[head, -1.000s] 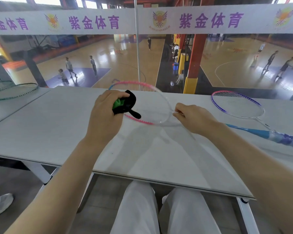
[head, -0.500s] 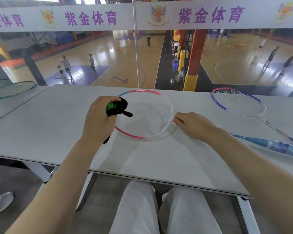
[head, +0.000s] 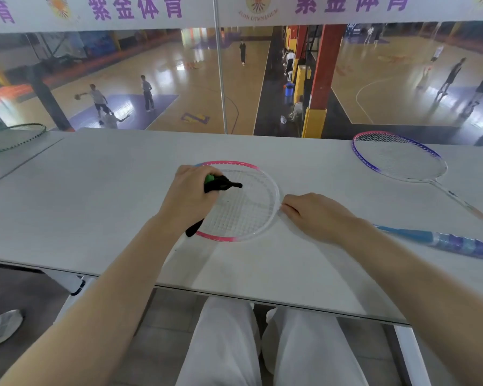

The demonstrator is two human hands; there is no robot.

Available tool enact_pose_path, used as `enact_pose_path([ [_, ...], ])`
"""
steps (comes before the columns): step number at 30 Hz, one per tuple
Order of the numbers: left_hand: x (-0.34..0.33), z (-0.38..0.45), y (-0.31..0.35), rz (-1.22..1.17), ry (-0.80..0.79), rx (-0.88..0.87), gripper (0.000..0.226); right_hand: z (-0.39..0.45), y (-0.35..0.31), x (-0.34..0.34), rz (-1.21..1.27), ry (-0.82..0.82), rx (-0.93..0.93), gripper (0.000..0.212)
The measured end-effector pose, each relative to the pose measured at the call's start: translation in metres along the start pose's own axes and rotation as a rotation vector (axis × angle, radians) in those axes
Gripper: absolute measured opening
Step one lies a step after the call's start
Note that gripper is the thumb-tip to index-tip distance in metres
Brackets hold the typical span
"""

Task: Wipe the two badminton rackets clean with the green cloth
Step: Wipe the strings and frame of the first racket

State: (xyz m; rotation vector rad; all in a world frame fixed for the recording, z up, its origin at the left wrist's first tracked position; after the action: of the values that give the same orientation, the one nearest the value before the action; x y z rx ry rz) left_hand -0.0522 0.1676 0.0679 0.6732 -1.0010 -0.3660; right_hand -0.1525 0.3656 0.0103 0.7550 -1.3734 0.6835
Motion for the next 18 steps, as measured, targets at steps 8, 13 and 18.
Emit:
enact_pose_path([
  [8,-0.068,0.034,0.038,0.006,-0.145,-0.134,0.037,0.000,-0.005,0.006,-0.071,0.098,0.014,0.027],
  [13,-0.095,0.041,0.038,0.013,-0.197,-0.107,0.030,-0.001,-0.002,0.007,-0.141,0.228,-0.009,0.030],
  [18,-0.106,0.039,0.035,0.024,-0.245,-0.081,0.024,-0.003,0.007,0.001,0.015,0.328,-0.002,0.025],
])
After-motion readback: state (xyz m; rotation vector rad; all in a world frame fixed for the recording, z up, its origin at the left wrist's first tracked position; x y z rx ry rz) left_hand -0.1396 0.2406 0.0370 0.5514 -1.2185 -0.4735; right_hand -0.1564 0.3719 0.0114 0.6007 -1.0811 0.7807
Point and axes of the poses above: each hand's wrist, its own z-axis towards the middle knuckle, its own x-axis out of the back of the hand, y = z × x, the point moved 10 cm from there along z, towards the middle knuckle, and after that the axes turned 15 degrees about -z, right-handed, at the moved point
